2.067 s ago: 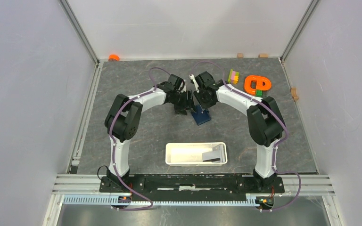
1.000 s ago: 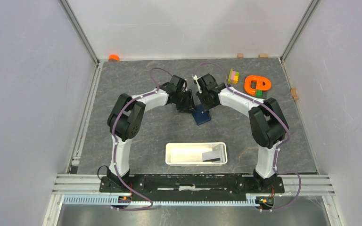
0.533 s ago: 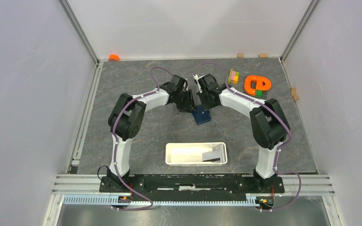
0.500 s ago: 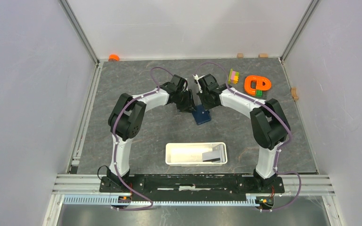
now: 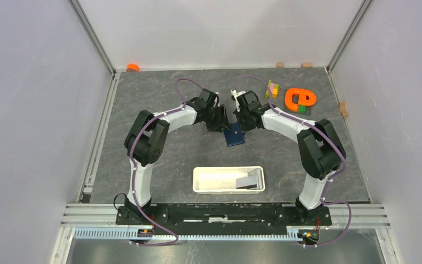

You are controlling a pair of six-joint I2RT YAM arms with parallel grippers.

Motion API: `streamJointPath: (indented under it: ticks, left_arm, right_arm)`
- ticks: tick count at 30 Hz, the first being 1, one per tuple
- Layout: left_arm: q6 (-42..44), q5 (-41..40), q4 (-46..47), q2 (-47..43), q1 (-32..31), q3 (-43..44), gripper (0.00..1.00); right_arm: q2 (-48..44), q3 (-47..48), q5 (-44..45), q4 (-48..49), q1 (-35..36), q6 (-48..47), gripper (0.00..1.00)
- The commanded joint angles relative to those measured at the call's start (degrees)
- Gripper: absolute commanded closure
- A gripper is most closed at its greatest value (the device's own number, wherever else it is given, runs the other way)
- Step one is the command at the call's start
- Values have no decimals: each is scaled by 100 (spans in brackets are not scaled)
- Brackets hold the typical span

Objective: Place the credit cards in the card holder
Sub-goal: Close the card holder at the center of the board.

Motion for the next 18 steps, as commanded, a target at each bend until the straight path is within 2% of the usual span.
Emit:
streamJointPath:
  ticks: [1,10,18]
  left_arm:
    - [229,-430,-532,46,-60,-154,43]
    - [-104,-22,-50,-161,-117,-636,43]
    - [-19,-41,-132,55,-205,-495,44]
  right_arm:
    - [-342,-205,-267,365,-35,81,100]
    - [-643,-670,-799,862,-208,98,100]
    - [-831,-776,-964,997,-281,55,100]
